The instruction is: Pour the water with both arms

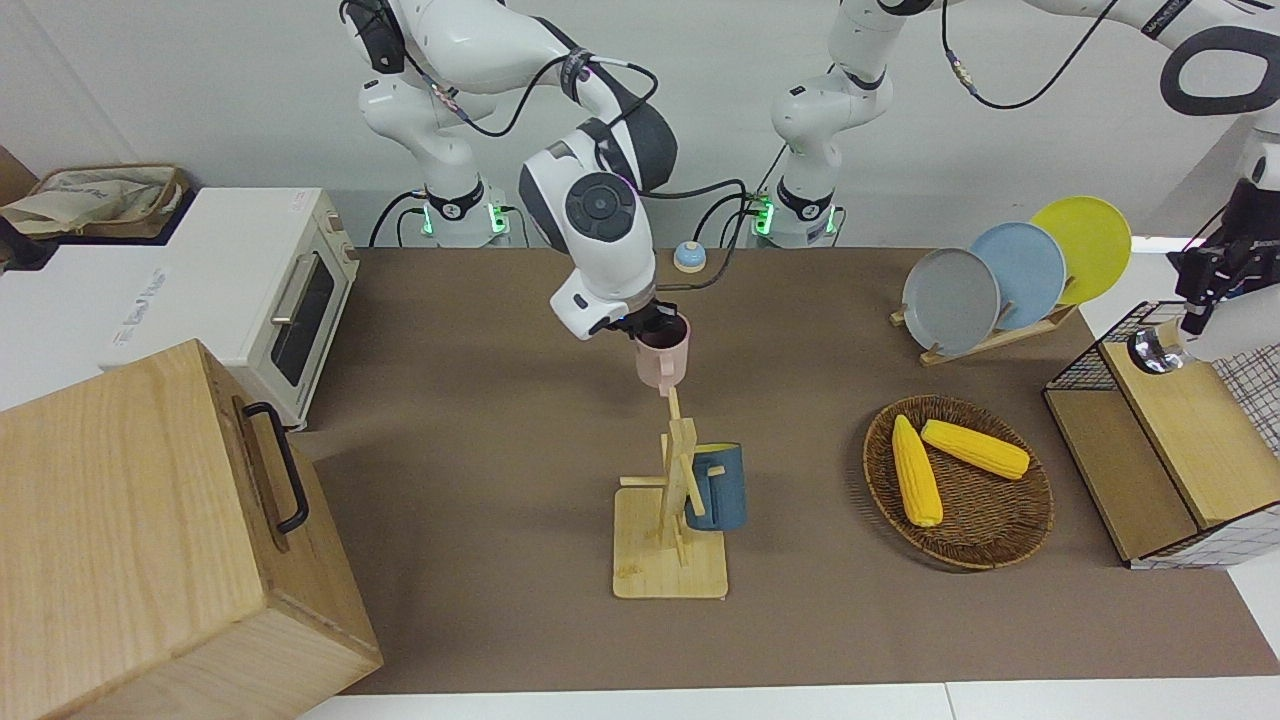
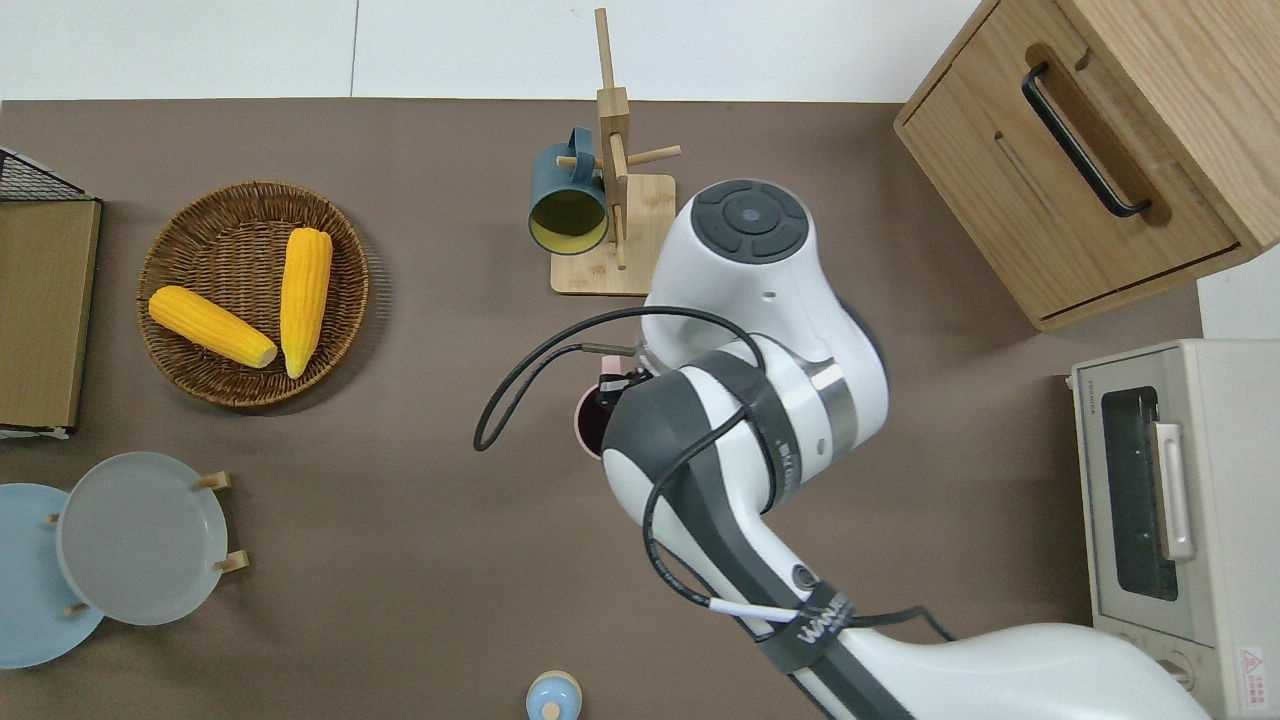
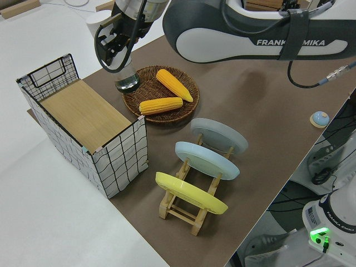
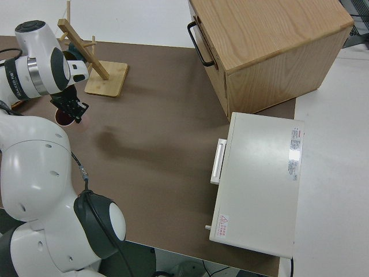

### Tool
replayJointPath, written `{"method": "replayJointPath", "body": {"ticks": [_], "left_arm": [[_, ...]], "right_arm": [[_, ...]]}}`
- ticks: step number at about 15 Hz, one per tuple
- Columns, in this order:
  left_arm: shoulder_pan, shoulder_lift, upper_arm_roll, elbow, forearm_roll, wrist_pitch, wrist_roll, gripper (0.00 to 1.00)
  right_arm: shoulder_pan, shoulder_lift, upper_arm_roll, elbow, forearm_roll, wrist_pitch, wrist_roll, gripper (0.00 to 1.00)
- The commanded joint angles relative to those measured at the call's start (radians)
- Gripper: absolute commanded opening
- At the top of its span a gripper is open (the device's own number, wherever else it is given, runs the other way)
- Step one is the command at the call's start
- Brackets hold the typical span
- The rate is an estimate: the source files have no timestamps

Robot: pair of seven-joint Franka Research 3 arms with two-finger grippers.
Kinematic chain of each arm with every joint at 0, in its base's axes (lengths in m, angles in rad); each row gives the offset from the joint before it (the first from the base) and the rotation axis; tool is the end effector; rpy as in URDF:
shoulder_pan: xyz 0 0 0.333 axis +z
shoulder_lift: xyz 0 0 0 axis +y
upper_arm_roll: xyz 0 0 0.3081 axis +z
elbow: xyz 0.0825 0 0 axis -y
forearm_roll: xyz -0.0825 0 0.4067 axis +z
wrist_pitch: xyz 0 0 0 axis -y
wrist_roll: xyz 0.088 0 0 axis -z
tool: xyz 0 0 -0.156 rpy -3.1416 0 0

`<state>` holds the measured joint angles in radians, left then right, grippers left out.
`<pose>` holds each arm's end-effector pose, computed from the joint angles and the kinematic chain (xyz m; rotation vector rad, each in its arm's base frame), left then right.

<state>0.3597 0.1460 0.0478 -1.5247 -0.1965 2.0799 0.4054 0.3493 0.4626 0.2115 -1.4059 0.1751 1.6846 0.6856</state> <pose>0.6344 0.2519 0.5610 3.0565 0.0924 0.6947 0.5747 0.3691 0.3724 -2.9816 0.2594 0.4479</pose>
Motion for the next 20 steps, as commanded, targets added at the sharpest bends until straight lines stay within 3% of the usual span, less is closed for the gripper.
{"method": "replayJointPath", "body": {"ticks": [1,3,7,12,16,17,18,20], "left_arm": [[-0.079,-0.152,0.009,-0.161,0.075,0.008,-0.123,0.0],[-0.128,-0.203,0.009,-0.227,0.103,0.008,-0.202,0.0],[-0.218,-0.288,-0.017,-0.34,0.173,0.008,-0.358,0.0],[-0.223,-0.385,-0.103,-0.474,0.192,0.009,-0.436,0.0],[-0.223,-0.431,-0.146,-0.548,0.181,0.017,-0.45,0.0],[-0.225,-0.444,-0.151,-0.567,0.18,0.022,-0.454,0.0],[-0.225,-0.453,-0.16,-0.586,0.177,0.028,-0.455,0.0],[-0.226,-0.46,-0.178,-0.609,0.164,0.031,-0.455,0.0]], "right_arm": [[0.066,0.109,-0.003,0.1,0.05,0.072,0.158,0.0],[0.117,0.151,-0.003,0.126,0.052,0.148,0.225,0.0],[0.142,0.186,-0.003,0.127,0.103,0.24,0.259,0.0],[0.186,0.235,-0.003,0.128,0.103,0.343,0.33,0.0],[0.186,0.245,-0.003,0.125,0.103,0.368,0.328,0.0],[0.185,0.245,-0.003,0.125,0.103,0.369,0.328,0.13],[0.186,0.245,-0.003,0.125,0.103,0.374,0.33,0.417],[0.188,0.245,-0.003,0.122,0.103,0.395,0.336,0.831]]}}
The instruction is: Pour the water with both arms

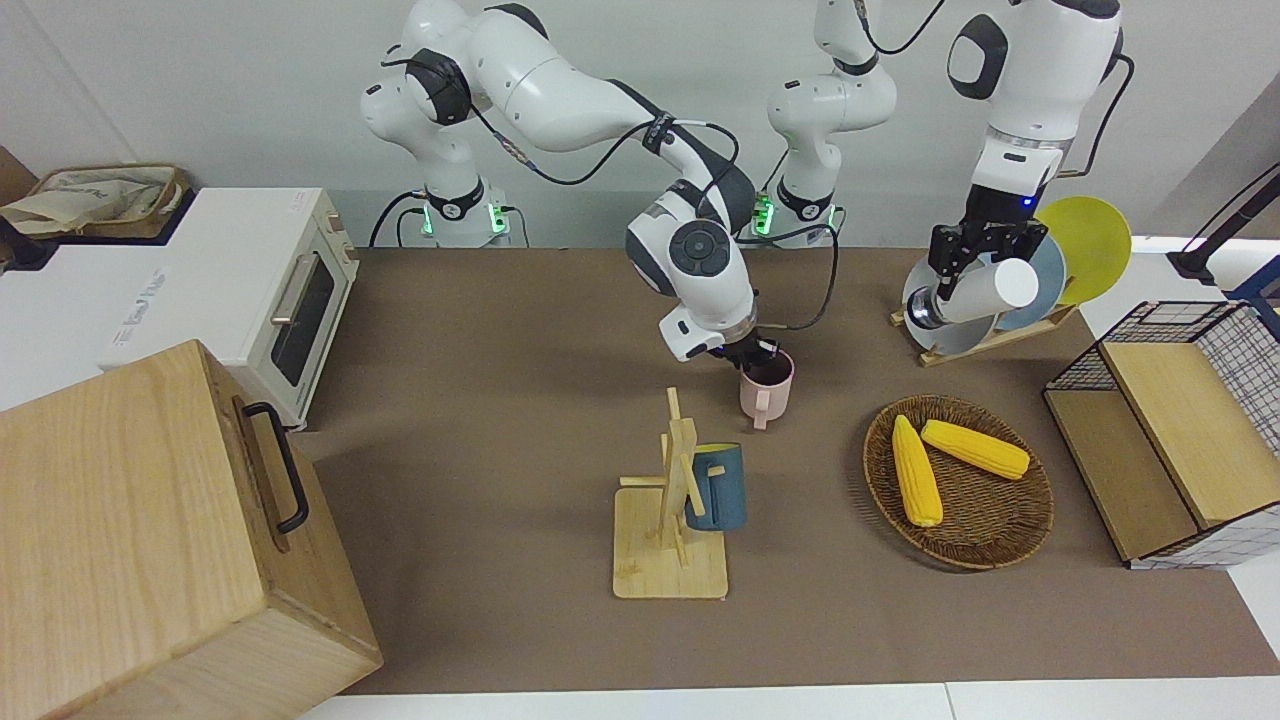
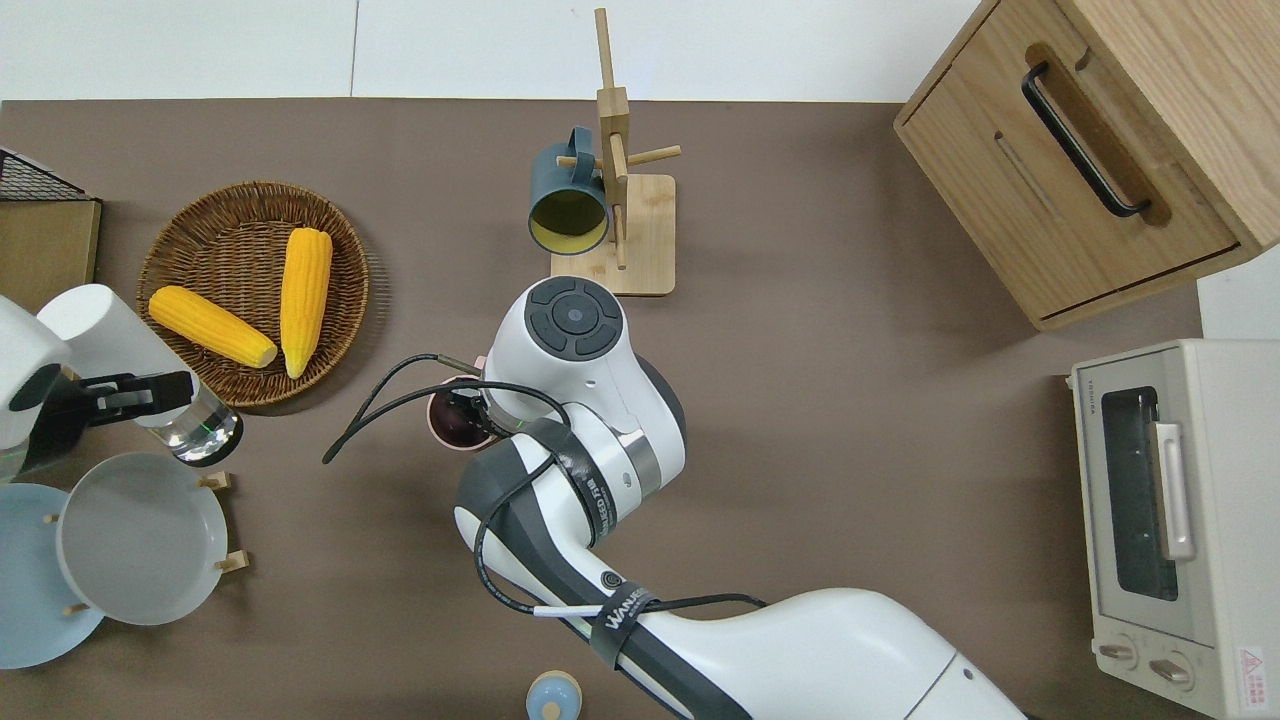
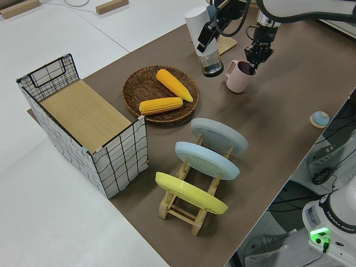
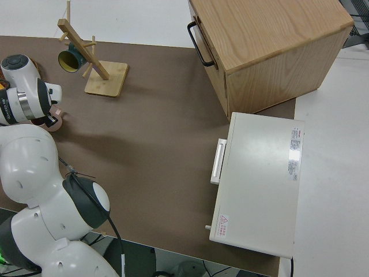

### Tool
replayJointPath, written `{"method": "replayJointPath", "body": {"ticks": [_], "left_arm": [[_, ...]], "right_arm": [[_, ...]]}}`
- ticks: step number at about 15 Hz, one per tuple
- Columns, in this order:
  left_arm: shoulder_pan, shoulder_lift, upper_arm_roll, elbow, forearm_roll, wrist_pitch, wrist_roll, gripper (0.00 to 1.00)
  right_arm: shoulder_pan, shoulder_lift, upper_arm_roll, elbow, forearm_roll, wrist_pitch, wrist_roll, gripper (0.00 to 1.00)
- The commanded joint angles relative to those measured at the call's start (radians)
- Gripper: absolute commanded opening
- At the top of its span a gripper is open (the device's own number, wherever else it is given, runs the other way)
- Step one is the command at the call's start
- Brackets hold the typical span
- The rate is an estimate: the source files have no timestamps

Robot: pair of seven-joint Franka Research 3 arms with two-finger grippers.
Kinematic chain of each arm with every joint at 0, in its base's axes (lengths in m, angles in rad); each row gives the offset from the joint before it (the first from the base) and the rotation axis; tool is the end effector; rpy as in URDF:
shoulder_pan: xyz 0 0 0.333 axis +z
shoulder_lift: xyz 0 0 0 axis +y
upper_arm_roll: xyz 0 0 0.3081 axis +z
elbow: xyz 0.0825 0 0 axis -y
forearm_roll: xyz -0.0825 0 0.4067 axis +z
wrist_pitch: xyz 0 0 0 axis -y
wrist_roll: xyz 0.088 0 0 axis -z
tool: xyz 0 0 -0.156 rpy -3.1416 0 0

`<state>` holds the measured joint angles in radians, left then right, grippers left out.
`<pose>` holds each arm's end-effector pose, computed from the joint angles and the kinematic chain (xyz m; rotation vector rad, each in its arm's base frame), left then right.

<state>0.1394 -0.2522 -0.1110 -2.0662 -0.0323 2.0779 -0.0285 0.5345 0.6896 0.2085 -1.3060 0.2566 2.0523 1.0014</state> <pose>0.5435 0.0095 0.5055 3.1105 0.1069 0.4109 0.5655 0.5128 0.2898 -2.7749 0.5945 0.3344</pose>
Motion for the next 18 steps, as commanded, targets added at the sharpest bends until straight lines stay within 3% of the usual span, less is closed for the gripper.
{"method": "replayJointPath", "body": {"ticks": [1,5,11,15,18], "left_arm": [[-0.007,-0.065,-0.027,-0.074,-0.012,0.033,-0.021,0.0],[-0.014,-0.067,-0.033,-0.08,-0.034,0.034,-0.021,0.0],[-0.037,-0.067,-0.035,-0.095,-0.034,0.033,-0.021,0.0],[-0.087,-0.077,-0.035,-0.13,-0.035,0.024,-0.022,0.0],[-0.145,-0.094,-0.033,-0.175,-0.063,0.021,-0.018,0.0]], "right_arm": [[0.002,0.016,0.0,0.022,0.02,0.028,0.022,0.988],[-0.005,-0.013,0.003,0.024,0.013,0.0,0.051,0.992],[-0.053,-0.186,-0.012,0.016,-0.002,-0.15,0.039,0.992],[-0.164,-0.33,-0.012,0.005,-0.034,-0.387,-0.068,0.992],[-0.25,-0.395,-0.012,0.002,-0.092,-0.521,-0.19,0.992]]}}
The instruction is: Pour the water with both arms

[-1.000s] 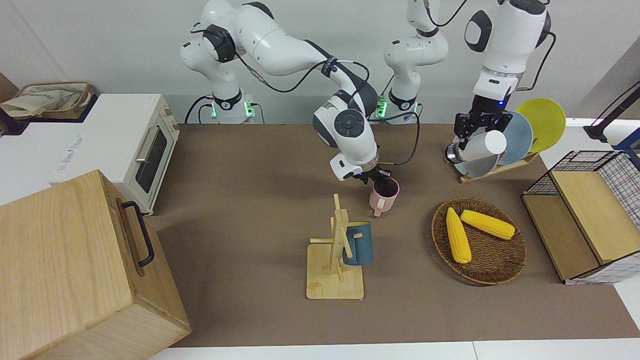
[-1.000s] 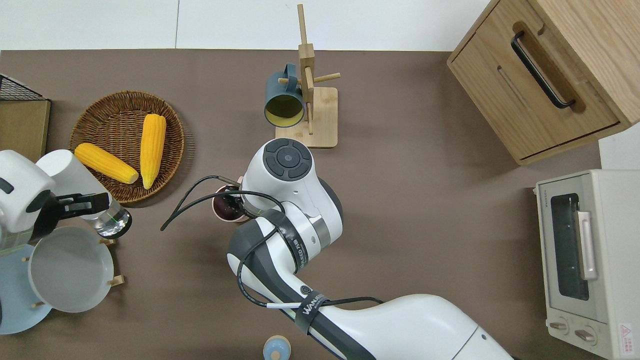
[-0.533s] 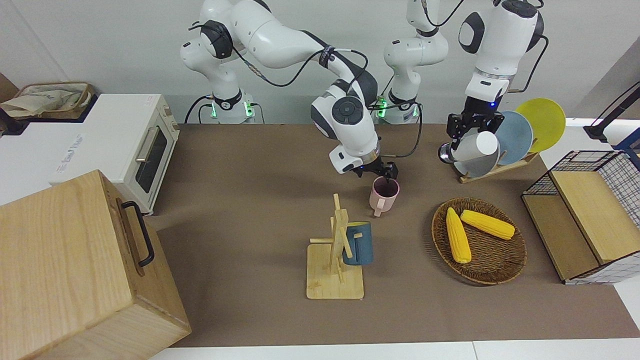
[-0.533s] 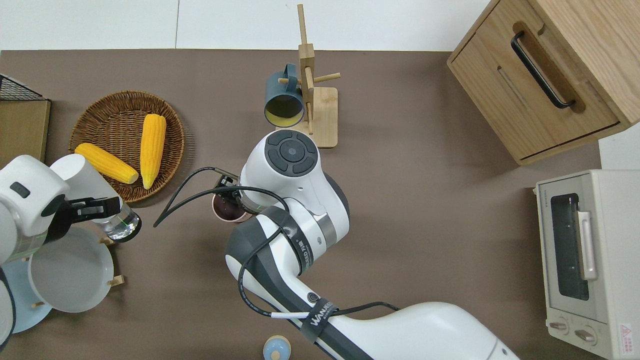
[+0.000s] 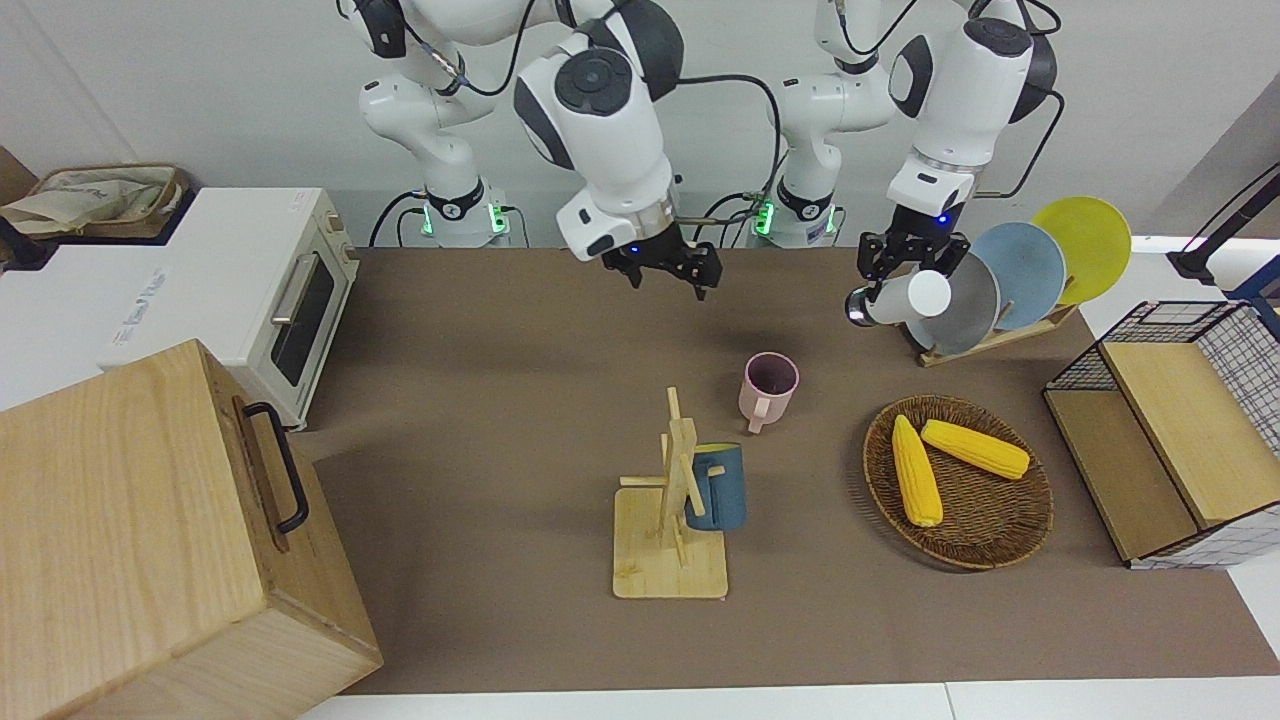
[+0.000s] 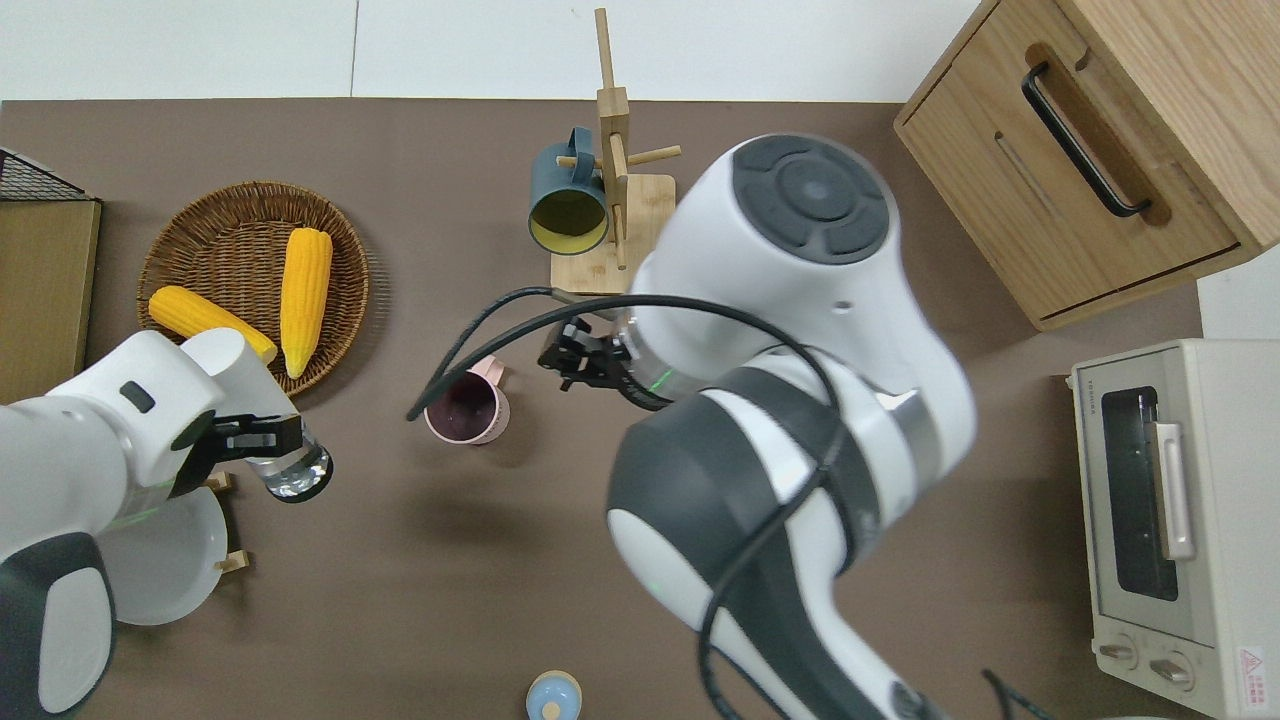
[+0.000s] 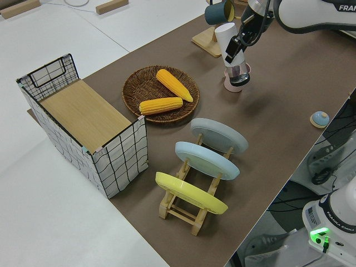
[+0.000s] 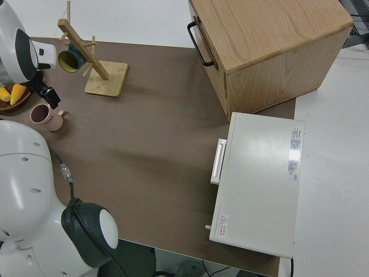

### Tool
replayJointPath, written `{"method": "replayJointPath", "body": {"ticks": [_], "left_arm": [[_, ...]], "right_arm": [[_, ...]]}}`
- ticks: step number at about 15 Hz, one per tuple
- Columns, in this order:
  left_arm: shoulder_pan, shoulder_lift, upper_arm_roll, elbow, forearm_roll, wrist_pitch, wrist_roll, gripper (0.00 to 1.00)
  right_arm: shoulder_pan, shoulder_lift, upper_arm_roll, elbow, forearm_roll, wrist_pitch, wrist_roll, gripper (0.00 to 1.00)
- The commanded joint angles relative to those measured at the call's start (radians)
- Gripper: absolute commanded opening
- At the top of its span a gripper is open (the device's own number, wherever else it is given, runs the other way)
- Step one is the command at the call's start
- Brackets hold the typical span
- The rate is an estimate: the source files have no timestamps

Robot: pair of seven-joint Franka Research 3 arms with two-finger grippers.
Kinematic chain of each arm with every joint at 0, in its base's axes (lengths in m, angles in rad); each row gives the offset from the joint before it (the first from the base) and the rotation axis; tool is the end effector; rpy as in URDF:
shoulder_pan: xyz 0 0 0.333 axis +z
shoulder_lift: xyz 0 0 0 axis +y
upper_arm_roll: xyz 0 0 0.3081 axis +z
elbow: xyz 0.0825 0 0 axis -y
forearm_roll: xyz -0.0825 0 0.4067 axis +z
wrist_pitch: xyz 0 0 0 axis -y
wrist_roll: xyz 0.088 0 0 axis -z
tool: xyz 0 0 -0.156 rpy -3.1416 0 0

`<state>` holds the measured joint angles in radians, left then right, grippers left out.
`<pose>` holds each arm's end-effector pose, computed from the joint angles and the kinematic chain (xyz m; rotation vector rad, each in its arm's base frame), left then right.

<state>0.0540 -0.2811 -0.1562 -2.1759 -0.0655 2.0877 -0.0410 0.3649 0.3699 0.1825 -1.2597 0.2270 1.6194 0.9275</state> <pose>0.5188 -0.0617 0.4625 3.0976 -0.0501 0.2929 0.5773 0.3692 0.5016 -2.8539 0.5840 0.2919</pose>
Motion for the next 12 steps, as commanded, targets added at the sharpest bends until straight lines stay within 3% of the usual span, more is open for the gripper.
{"method": "replayJointPath", "body": {"ticks": [1,7,12], "left_arm": [[-0.083,-0.076,0.012,-0.085,-0.034,0.008,-0.007,0.0],[-0.17,-0.151,0.012,-0.188,-0.065,-0.003,-0.005,0.0],[-0.233,-0.148,0.01,-0.225,-0.077,0.0,-0.008,0.0]], "right_arm": [[-0.102,-0.094,0.014,-0.052,-0.099,-0.113,-0.159,0.992],[-0.277,-0.216,0.014,-0.194,-0.231,-0.113,-0.468,0.992],[-0.401,-0.253,0.014,-0.291,-0.271,-0.001,-0.676,0.992]]}}
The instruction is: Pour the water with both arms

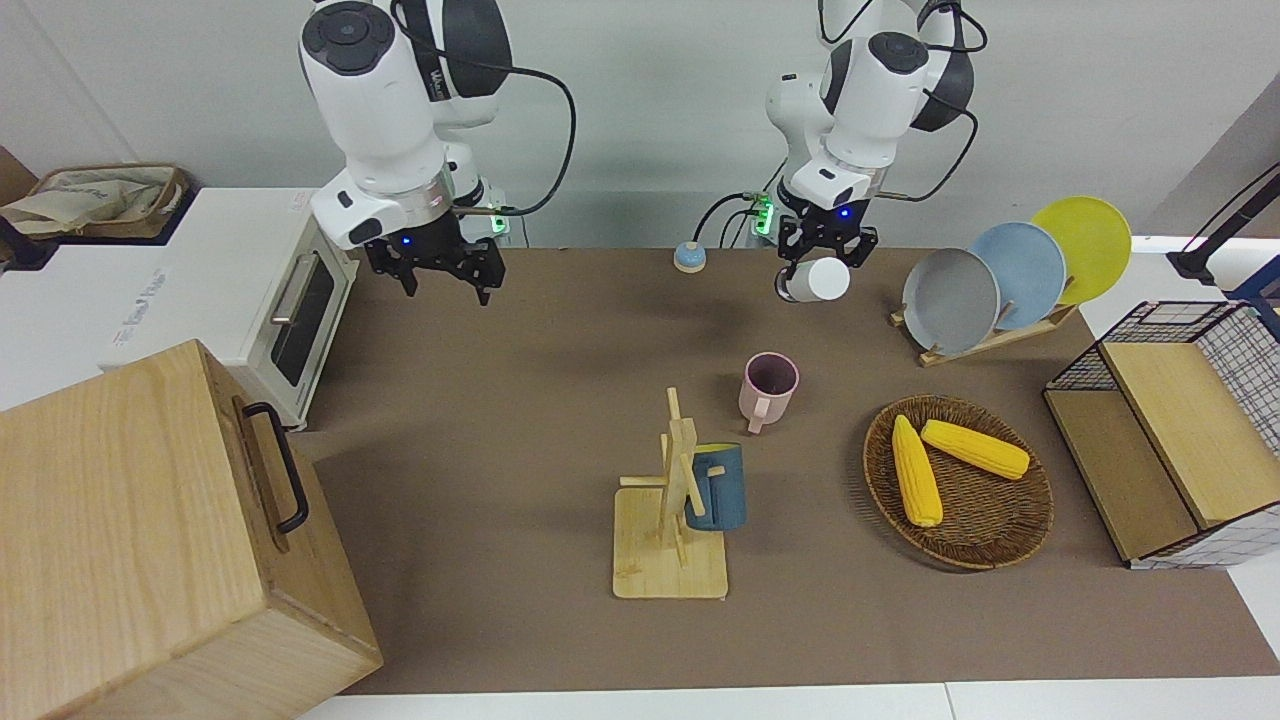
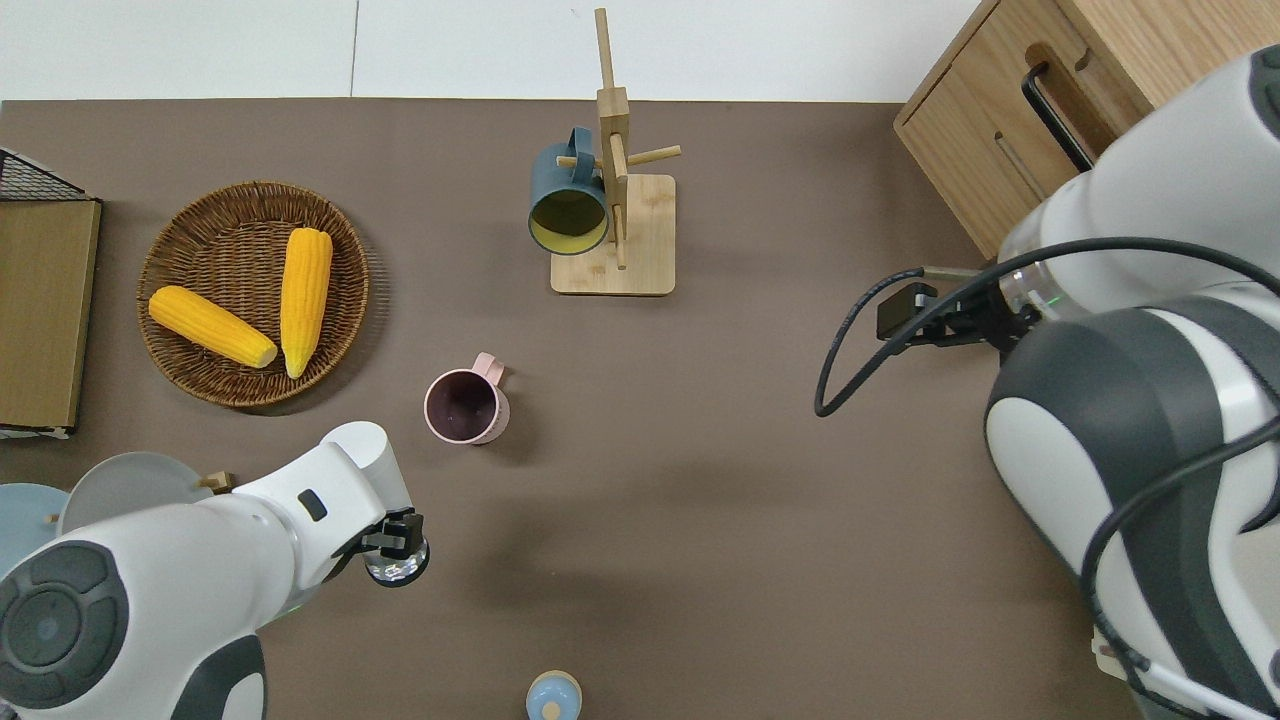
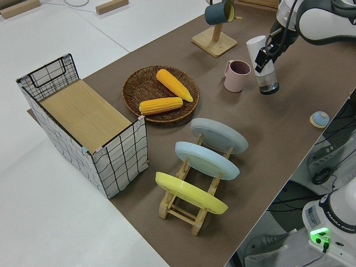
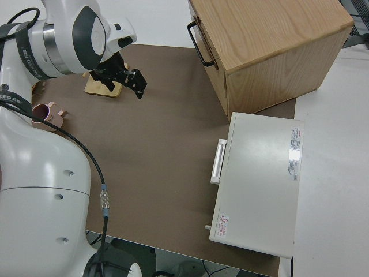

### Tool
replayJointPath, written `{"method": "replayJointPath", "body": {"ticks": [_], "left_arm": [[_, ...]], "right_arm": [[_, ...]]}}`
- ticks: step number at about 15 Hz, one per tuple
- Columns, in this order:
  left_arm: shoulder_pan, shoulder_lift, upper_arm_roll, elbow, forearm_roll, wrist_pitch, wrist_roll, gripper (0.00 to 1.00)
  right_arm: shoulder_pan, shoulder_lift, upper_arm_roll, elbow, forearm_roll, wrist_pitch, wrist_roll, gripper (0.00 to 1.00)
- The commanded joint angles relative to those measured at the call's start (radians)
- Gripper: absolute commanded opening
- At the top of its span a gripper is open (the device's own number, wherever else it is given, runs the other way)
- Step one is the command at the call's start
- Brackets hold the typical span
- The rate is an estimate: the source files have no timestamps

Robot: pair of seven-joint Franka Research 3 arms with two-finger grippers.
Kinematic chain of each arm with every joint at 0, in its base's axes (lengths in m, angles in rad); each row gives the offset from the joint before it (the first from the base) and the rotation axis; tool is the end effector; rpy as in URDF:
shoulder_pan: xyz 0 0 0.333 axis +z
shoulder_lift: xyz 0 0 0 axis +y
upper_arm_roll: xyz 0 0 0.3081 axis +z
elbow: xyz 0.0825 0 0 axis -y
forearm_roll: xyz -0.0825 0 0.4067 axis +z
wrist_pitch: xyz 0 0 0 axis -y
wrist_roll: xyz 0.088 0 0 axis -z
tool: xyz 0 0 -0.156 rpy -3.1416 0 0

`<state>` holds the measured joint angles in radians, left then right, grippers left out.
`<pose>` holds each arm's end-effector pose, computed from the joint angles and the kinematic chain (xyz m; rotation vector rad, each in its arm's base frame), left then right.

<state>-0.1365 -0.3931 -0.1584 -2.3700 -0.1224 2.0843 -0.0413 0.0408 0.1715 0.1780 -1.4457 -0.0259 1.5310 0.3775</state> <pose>0.4460 -0.1468 0.4164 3.0588 -0.2918 0.1462 0.6054 0.1228 0.5245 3.1087 -0.2491 -0.1266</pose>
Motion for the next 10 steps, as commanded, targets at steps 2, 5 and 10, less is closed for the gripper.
{"method": "replayJointPath", "body": {"ticks": [2,5,10], "left_arm": [[-0.057,-0.023,0.007,-0.031,-0.023,0.013,-0.009,0.0],[-0.06,0.009,-0.01,-0.031,-0.045,0.042,-0.009,0.0],[-0.058,0.1,-0.053,-0.015,-0.045,0.076,-0.034,0.0]], "right_arm": [[-0.093,-0.055,0.018,-0.11,-0.019,0.106,-0.135,0.992],[-0.143,-0.057,0.02,-0.134,-0.019,0.147,-0.185,0.992],[-0.163,-0.055,0.02,-0.162,-0.015,0.195,-0.216,0.992]]}}
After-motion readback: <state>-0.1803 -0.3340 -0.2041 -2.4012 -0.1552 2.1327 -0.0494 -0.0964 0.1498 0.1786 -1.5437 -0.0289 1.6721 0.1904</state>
